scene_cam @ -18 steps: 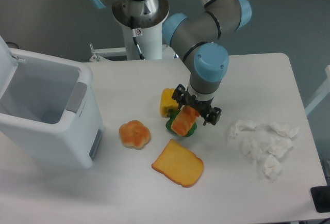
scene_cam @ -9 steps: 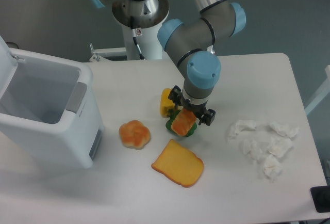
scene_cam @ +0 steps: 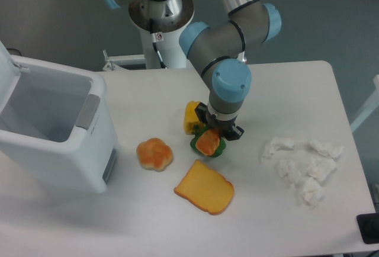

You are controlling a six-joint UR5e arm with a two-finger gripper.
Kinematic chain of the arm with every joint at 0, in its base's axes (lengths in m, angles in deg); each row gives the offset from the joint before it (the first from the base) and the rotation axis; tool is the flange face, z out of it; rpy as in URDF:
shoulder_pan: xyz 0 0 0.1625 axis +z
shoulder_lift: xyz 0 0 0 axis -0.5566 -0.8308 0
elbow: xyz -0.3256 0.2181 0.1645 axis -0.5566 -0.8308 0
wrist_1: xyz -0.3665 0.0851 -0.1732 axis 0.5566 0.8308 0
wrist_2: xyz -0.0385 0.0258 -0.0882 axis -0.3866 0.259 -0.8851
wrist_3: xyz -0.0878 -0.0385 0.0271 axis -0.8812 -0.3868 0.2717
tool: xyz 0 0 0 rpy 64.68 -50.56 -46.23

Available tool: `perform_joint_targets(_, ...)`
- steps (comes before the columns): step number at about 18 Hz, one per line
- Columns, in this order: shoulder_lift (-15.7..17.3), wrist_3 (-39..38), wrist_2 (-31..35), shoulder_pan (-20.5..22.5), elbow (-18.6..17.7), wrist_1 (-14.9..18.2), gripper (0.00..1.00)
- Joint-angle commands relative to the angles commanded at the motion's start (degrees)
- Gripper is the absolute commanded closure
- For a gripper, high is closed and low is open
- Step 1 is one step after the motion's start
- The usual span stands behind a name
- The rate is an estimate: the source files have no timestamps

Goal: Pick up the square bread
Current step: 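Lift the orange piece off the green pepper and carry it aside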

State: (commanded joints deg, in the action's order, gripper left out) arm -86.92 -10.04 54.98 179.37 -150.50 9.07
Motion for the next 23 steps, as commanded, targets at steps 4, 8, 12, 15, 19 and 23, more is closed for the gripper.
perform_joint_targets(4,0.2,0.0,-0.3,0.5,1.3,0.2,0.63)
perform_joint_targets(8,0.2,-0.3,-3.0,0.6,6.1,0.2,0.53)
perform_joint_targets(12,0.0,0.0,-4.6,1.2,8.9,0.1,0.54)
perform_joint_targets(15,-0.3,0.2,-5.7,1.4,10.9,-0.4,0.57)
perform_joint_targets(19,-1.1,0.2,-6.3,1.8,14.1,-0.4,0.66)
perform_joint_targets(23,-1.6,0.2,-6.5,1.7,16.2,-1.5,0.66)
